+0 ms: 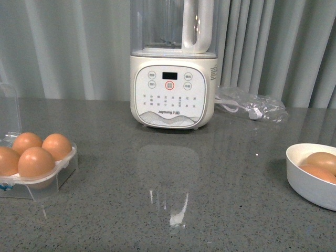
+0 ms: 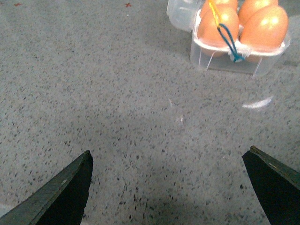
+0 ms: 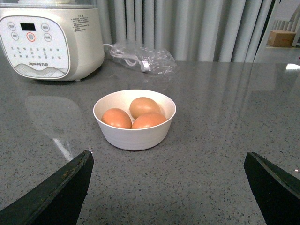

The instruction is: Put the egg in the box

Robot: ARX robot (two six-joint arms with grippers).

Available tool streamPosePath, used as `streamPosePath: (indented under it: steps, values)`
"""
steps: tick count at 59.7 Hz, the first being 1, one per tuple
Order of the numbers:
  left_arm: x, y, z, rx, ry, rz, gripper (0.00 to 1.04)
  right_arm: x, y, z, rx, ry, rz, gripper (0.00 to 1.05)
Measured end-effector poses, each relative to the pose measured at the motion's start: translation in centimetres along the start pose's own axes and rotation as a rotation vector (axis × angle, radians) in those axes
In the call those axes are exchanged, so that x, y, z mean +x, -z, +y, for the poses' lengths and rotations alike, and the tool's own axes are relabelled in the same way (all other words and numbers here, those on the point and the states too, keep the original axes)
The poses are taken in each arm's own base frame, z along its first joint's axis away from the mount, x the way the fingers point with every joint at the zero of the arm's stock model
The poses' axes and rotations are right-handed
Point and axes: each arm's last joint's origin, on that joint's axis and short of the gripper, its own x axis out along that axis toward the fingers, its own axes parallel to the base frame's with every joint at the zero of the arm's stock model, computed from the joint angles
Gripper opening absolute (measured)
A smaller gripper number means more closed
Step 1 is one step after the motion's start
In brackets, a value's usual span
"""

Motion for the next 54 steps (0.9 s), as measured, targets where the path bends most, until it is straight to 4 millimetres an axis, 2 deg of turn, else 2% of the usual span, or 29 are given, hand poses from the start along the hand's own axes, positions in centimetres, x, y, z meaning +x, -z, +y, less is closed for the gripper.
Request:
streamPosePath:
  steps: [7,10,15,20,27,46,54]
  values:
    - [1.1,-1.2,0.5,-0.010,0.025,-0.038,0.98,0.0,0.0,0.0,0.000,0.000,0.000,0.98]
    - [1.9,-2.4,1.1,-0.021,0.041,-0.062,0.98,0.0,0.0,0.0,0.000,0.000,0.000,0.98]
    - [3.9,-5.1,2.6,-0.033,0.030,-0.107,0.98,0.0,0.0,0.0,0.000,0.000,0.000,0.98]
    - [5.4,-6.9,3.8,-0.025,0.012,-0.126,0.98,0.0,0.0,0.0,0.000,0.000,0.000,0.98]
    - [8.9,-9.5,5.5,0.020,-0.047,-0.131,0.98,0.0,0.0,0.0,0.000,0.000,0.000,0.98]
    - [15.6,-10.3,5.6,0.079,-0.083,-0.049,0.98,0.0,0.0,0.0,0.000,0.000,0.000,0.98]
    - [17.0,-10.9,5.4,0.072,-0.077,-0.051,0.98,0.0,0.0,0.0,0.000,0.000,0.000,0.98]
